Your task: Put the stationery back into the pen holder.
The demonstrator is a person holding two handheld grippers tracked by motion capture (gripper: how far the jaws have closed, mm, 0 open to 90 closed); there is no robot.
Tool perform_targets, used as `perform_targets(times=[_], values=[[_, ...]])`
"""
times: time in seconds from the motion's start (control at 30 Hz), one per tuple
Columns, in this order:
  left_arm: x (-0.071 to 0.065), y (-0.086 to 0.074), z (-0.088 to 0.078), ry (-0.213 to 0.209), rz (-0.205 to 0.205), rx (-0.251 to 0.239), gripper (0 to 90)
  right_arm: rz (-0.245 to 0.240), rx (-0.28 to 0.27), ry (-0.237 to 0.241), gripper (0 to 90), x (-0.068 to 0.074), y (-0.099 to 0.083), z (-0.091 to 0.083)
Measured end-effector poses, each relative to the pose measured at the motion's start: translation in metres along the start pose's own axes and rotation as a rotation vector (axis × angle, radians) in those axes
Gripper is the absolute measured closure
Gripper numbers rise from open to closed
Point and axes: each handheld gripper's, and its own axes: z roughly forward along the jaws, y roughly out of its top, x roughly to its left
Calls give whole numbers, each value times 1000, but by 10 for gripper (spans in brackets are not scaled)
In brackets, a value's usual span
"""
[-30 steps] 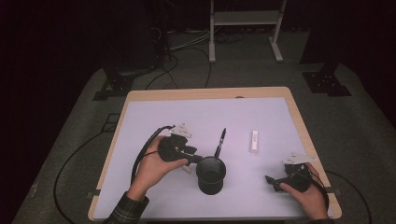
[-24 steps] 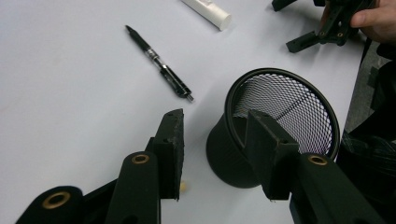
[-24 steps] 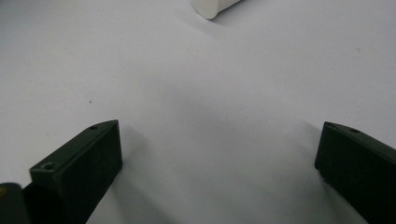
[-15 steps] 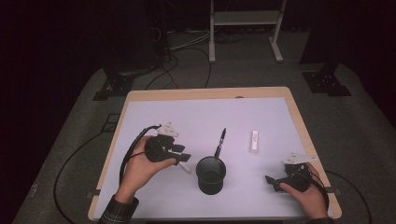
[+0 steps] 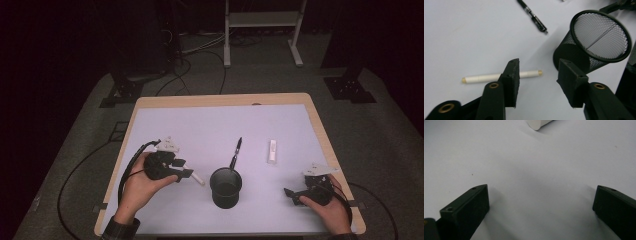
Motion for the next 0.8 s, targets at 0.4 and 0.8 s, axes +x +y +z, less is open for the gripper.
perform_targets(times=[0.4, 0.8], values=[[10, -26, 3, 59, -34, 14, 352, -3, 1, -3, 0, 0, 0, 0], [16, -54, 14, 92, -54, 37, 237, -3, 3, -3, 0, 1, 0, 0]])
